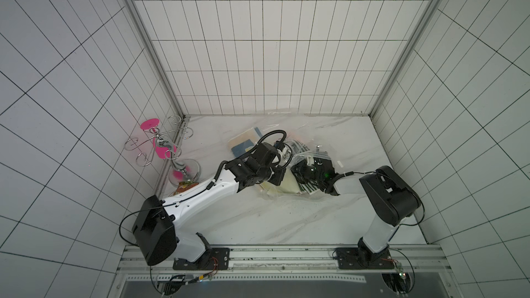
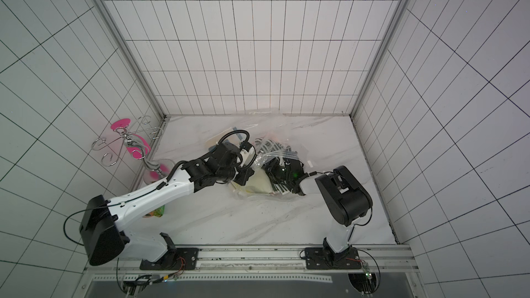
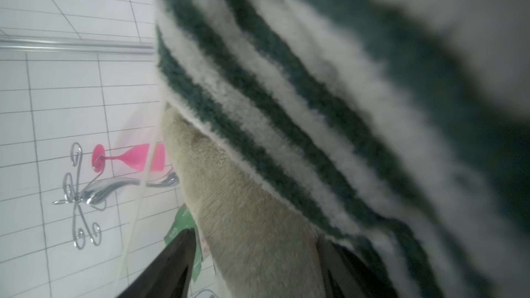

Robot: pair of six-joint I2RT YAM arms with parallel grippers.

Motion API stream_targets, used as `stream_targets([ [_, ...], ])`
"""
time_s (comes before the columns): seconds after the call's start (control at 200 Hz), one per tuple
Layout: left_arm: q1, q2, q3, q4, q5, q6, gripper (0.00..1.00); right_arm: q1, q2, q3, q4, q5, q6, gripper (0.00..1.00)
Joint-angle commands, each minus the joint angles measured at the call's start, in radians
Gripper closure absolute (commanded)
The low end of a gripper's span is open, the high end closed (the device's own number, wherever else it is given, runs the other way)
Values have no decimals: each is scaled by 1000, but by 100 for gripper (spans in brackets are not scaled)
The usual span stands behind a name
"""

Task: Place the folded towel into the vacuum bag
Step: Place the towel in the vacuum bag.

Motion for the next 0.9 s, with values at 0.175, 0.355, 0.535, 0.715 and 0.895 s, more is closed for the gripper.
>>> stream_targets([
  [0.175,-15,5,45,25,61,9,100,-16,-135,117,-158,58,-87,25],
  [0.355,8,-33,23,34,-9,3,100,-10,-300,73,-163,92,-61,24],
  [0.535,34,-26,24,101,10,-13,100,7,-377,47,-289,100,-73,24],
  [0.715,31,8,57,155,110,-41,100,73,-239,-8,-212,77,-21,24],
  [0.895,21,37,65,180,137,-60,100,125,-169,24,-304,307,-208,25],
])
